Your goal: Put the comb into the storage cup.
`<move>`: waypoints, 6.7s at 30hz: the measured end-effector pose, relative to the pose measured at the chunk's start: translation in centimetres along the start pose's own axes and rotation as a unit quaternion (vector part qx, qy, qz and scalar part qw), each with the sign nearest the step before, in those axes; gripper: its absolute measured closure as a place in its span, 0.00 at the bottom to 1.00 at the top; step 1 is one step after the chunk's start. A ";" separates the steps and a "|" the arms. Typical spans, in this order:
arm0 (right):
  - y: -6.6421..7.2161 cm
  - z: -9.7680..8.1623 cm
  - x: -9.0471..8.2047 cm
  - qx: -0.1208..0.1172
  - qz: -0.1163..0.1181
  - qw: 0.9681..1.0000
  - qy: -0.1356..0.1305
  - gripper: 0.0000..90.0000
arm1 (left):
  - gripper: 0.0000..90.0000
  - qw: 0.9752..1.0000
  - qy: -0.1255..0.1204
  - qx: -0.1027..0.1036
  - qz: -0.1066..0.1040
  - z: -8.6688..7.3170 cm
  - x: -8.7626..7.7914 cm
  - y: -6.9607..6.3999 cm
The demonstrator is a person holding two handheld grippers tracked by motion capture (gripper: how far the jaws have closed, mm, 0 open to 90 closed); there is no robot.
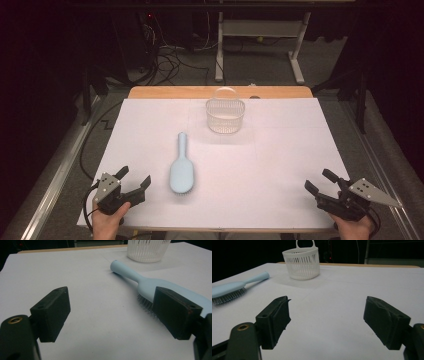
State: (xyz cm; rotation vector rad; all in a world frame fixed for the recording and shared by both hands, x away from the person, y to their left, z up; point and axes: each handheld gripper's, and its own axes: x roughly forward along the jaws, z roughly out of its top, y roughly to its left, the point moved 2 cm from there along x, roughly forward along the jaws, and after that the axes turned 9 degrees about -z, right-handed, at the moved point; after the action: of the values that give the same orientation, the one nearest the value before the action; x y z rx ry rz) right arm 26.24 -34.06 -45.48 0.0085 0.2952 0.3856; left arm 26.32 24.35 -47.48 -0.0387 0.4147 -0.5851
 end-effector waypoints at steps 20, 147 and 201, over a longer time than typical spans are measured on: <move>0.1 0.0 0.0 -0.008 0.005 1.000 -0.001 0.25 | 0.18 1.000 -0.003 0.005 -0.009 0.7 0.5 -0.4; 0.2 -0.1 0.2 -0.009 0.019 1.000 0.006 0.25 | 0.60 0.977 0.178 0.065 -0.103 10.7 13.7 -4.2; 0.1 -0.1 0.3 -0.005 0.022 1.000 0.012 0.25 | 1.00 0.935 0.351 0.030 -0.047 11.4 21.1 -0.8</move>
State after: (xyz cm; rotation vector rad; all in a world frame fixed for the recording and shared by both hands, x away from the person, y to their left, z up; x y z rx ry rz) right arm 26.42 -33.86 -45.66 0.0014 0.3165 0.4305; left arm 46.29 11.32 -44.67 0.2179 1.0954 -0.6973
